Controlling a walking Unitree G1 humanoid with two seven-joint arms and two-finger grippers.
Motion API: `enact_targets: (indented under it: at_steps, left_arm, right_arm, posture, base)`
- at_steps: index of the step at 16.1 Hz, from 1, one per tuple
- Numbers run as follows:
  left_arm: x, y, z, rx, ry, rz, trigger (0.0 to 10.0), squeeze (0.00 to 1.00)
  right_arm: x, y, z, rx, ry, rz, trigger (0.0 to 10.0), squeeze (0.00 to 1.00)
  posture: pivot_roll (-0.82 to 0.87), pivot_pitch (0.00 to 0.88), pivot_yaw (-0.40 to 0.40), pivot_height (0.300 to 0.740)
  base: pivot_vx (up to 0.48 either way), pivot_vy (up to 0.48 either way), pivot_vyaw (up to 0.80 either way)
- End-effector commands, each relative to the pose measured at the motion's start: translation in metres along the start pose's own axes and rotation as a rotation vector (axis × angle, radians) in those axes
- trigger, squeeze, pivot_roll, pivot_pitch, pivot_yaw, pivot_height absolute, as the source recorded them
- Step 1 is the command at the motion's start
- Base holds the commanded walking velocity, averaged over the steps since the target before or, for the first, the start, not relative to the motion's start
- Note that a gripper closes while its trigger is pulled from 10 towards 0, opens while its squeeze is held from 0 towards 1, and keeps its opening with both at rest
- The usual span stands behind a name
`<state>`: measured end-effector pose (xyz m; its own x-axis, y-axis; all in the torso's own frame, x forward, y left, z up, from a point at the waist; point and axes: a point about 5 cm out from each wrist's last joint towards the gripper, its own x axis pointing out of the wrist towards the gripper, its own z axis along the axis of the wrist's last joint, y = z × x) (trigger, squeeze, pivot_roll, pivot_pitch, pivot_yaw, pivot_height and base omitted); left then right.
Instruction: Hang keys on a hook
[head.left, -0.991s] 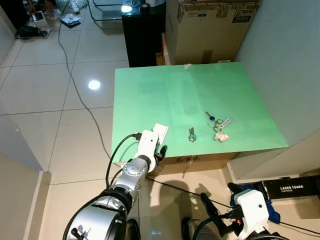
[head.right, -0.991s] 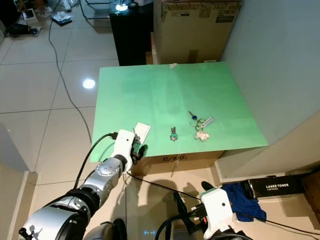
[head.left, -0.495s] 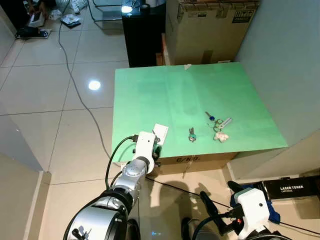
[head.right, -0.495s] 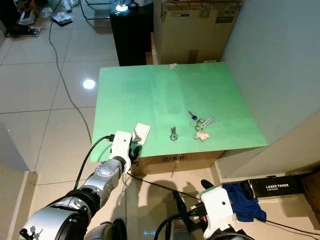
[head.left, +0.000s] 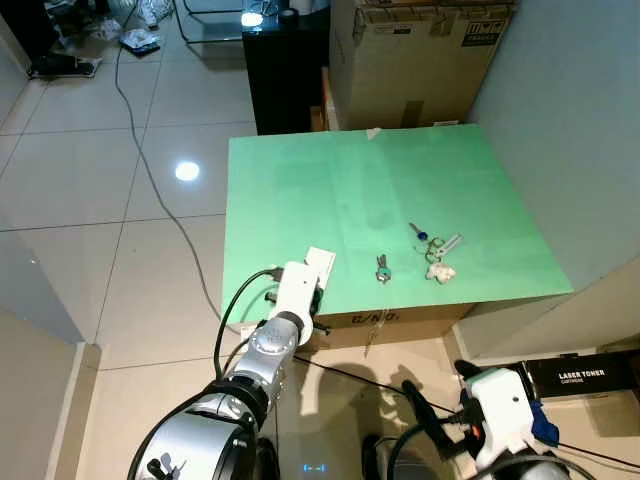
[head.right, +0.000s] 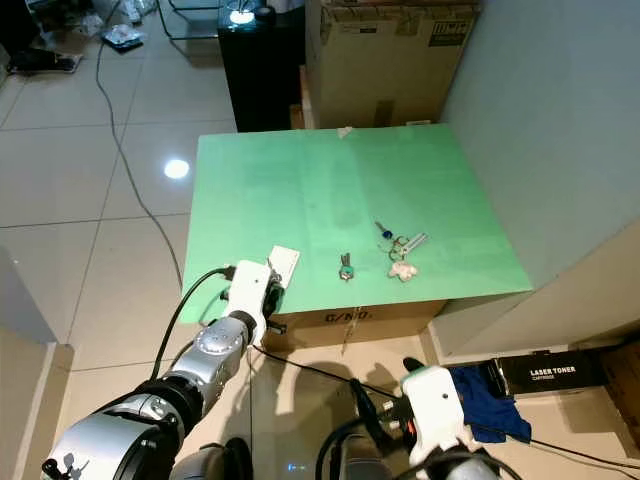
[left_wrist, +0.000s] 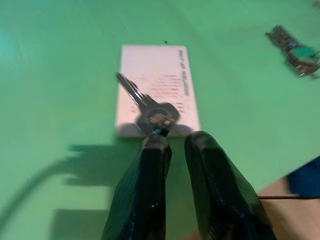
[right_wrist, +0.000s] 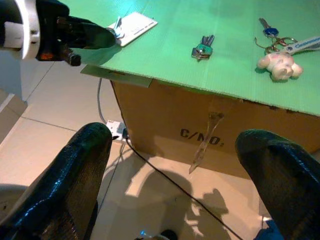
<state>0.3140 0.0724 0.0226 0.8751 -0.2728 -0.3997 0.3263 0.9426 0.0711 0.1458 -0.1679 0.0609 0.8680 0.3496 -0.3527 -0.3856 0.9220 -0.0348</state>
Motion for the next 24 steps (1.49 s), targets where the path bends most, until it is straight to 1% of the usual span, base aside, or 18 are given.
enact_targets:
  at_steps: [1,2,3,5,6,7,8,11,12,13,14,16,17,20,24]
  left_arm:
    - [0.0,0.007,0.005,0.068,-0.04,0.049,10.0,0.64]
    - [0.0,0.016,0.013,0.065,-0.082,0.093,10.0,1.0]
    - [0.0,0.025,0.02,0.04,-0.119,0.118,10.0,1.0]
    - [0.0,0.035,0.023,-0.056,-0.138,0.127,10.0,1.0]
    - [0.0,0.032,0.023,-0.057,-0.145,0.098,10.0,1.0]
    - [0.0,0.024,0.025,-0.015,-0.158,0.024,10.0,1.0]
    - [0.001,0.019,0.024,0.01,-0.149,-0.023,10.0,1.0]
    - [0.0,0.011,0.024,0.141,-0.152,-0.161,10.0,1.0]
    - [0.0,0.011,0.025,0.161,-0.154,-0.176,10.0,1.0]
    - [0.0,0.019,0.029,0.204,-0.158,-0.182,10.0,1.0]
    - [0.0,0.022,0.03,0.205,-0.159,-0.179,10.0,1.0]
    - [0.0,0.032,0.033,0.254,-0.156,-0.145,10.0,1.0]
    - [0.0,0.035,0.032,0.266,-0.145,-0.13,10.0,0.0]
    - [-0.001,0.041,0.028,0.313,-0.114,-0.11,10.0,0.0]
    - [-0.002,0.037,0.027,0.27,-0.123,-0.172,10.0,0.0]
  right_arm:
    - [0.001,-0.001,-0.004,0.017,0.017,-0.012,10.0,0.0]
    - [0.002,0.001,-0.003,0.018,0.015,-0.011,10.0,0.0]
    - [0.004,0.002,-0.003,0.019,0.012,-0.009,10.0,0.0]
    - [0.004,0.006,-0.002,0.021,0.008,-0.008,10.0,0.0]
    - [0.004,0.008,-0.002,0.023,0.006,-0.007,10.0,0.0]
    - [0.001,0.012,-0.002,0.027,0.004,0.002,10.0,0.0]
    - [-0.002,0.014,-0.003,0.027,0.006,0.011,10.0,0.0]
    - [-0.016,0.011,-0.008,0.018,0.016,0.013,10.0,0.0]
    - [-0.018,0.011,-0.008,0.017,0.018,0.012,10.0,0.0]
    - [-0.024,0.01,-0.013,0.018,0.028,0.004,10.0,0.0]
    - [-0.024,0.01,-0.015,0.02,0.031,0.003,10.0,0.0]
    - [-0.019,0.016,-0.021,0.027,0.038,0.003,10.0,0.0]
    - [-0.016,0.019,-0.022,0.029,0.038,0.004,10.0,0.0]
    - [-0.013,0.028,-0.021,0.027,0.032,0.01,10.0,0.0]
    - [-0.018,0.03,-0.011,0.023,0.016,0.01,10.0,0.0]
  posture:
    - [-0.37,0.188,0.021,0.732]
    - [-0.37,0.191,0.026,0.732]
    - [-0.37,0.191,0.03,0.732]
    - [-0.37,0.195,0.039,0.732]
    - [-0.37,0.196,0.034,0.732]
    - [-0.36,0.196,0.033,0.732]
    - [-0.36,0.199,0.03,0.732]
    - [-0.37,0.208,0.023,0.732]
    - [-0.37,0.21,0.024,0.732]
    - [-0.38,0.212,0.031,0.732]
    - [-0.38,0.212,0.032,0.732]
    - [-0.38,0.211,0.034,0.732]
    - [-0.37,0.212,0.035,0.732]
    - [-0.38,0.215,0.033,0.732]
    - [-0.38,0.218,0.03,0.732]
  base:
    - [0.0,0.0,0.0]
    - [0.0,0.0,0.0]
    - [0.0,0.0,0.0]
    - [0.0,0.0,0.0]
    - [0.0,0.0,0.0]
    - [0.0,0.0,0.0]
    - [0.0,0.0,0.0]
    - [0.0,0.0,0.0]
    - [0.0,0.0,0.0]
    - [0.0,0.0,0.0]
    - [0.0,0.0,0.0]
    - [0.0,0.0,0.0]
    - [0.0,0.0,0.0]
    - [0.0,0.0,0.0]
    - [0.0,0.0,0.0]
